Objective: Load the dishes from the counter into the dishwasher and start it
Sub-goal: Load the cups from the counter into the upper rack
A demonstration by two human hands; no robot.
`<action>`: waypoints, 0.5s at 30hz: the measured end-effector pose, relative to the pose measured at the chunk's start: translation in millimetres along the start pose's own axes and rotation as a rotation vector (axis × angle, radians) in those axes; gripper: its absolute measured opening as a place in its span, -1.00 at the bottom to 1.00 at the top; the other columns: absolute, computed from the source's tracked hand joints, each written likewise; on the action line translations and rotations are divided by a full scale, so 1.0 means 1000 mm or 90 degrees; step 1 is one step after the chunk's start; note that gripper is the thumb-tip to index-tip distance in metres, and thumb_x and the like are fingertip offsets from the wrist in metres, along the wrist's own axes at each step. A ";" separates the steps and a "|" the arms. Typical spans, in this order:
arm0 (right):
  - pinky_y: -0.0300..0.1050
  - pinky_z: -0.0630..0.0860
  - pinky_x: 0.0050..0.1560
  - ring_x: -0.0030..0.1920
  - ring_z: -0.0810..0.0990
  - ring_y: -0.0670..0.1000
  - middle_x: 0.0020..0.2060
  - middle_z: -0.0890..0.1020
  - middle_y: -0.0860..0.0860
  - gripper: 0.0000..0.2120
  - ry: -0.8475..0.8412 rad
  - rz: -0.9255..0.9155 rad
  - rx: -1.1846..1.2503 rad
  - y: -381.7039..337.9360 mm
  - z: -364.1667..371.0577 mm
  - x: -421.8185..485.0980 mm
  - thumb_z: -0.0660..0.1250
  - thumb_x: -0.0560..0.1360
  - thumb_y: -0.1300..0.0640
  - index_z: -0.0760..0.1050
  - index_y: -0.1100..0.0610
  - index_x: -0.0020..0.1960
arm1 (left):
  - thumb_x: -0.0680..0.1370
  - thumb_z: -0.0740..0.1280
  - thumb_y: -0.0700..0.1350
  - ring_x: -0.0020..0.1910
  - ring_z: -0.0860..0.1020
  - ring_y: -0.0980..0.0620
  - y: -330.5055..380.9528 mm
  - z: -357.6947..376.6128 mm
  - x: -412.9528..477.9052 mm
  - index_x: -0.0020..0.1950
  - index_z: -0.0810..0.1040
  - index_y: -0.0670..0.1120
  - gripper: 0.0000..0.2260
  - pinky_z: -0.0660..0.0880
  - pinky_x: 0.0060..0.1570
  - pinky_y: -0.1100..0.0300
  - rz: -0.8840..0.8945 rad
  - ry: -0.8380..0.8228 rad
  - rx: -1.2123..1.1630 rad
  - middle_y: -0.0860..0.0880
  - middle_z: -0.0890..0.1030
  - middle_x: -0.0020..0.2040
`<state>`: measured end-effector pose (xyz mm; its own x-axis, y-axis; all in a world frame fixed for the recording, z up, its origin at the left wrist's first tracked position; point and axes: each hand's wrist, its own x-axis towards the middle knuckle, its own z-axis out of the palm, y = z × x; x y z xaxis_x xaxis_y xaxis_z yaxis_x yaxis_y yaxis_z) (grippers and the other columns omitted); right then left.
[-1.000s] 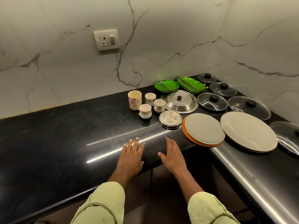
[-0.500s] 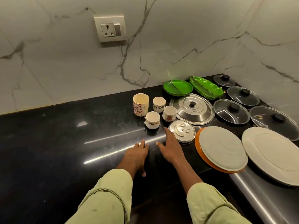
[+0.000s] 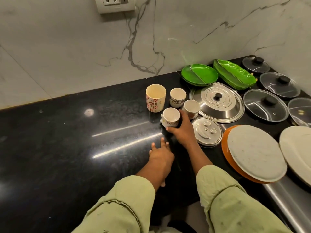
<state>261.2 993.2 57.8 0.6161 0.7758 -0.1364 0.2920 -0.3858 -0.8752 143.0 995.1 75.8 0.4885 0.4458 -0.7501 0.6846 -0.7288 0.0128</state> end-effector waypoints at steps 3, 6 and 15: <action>0.11 0.44 0.32 0.26 0.52 0.03 0.24 0.57 -0.04 -0.17 -0.005 -0.003 0.012 0.001 0.005 0.010 0.56 0.18 0.03 0.31 -0.04 0.38 | 0.33 0.61 -0.20 0.51 -0.18 -0.47 0.000 0.000 -0.001 0.57 -0.30 -0.25 0.19 0.11 0.48 -0.25 -0.006 -0.010 0.003 -0.26 -0.40 0.54; 0.11 0.44 0.32 0.26 0.52 0.02 0.23 0.58 -0.05 -0.18 0.002 -0.004 0.009 0.001 0.006 0.013 0.59 0.17 0.06 0.35 -0.03 0.37 | 0.32 0.62 -0.20 0.51 -0.18 -0.47 0.001 0.000 -0.001 0.57 -0.29 -0.25 0.21 0.12 0.48 -0.25 -0.006 -0.011 0.017 -0.26 -0.39 0.54; 0.02 0.49 0.25 0.20 0.54 0.02 0.19 0.58 -0.03 -0.27 0.039 -0.028 0.037 0.008 -0.004 -0.020 0.63 0.23 0.12 0.39 0.02 0.32 | 0.50 0.47 -0.22 0.55 -0.22 -0.34 -0.002 -0.002 0.003 0.62 -0.13 -0.22 -0.08 0.01 0.51 -0.26 0.013 0.008 0.030 -0.25 -0.32 0.57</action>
<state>254.2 972.8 55.2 0.6479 0.7585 -0.0701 0.2783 -0.3215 -0.9051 144.0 998.8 74.8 0.5086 0.4371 -0.7418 0.6487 -0.7610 -0.0037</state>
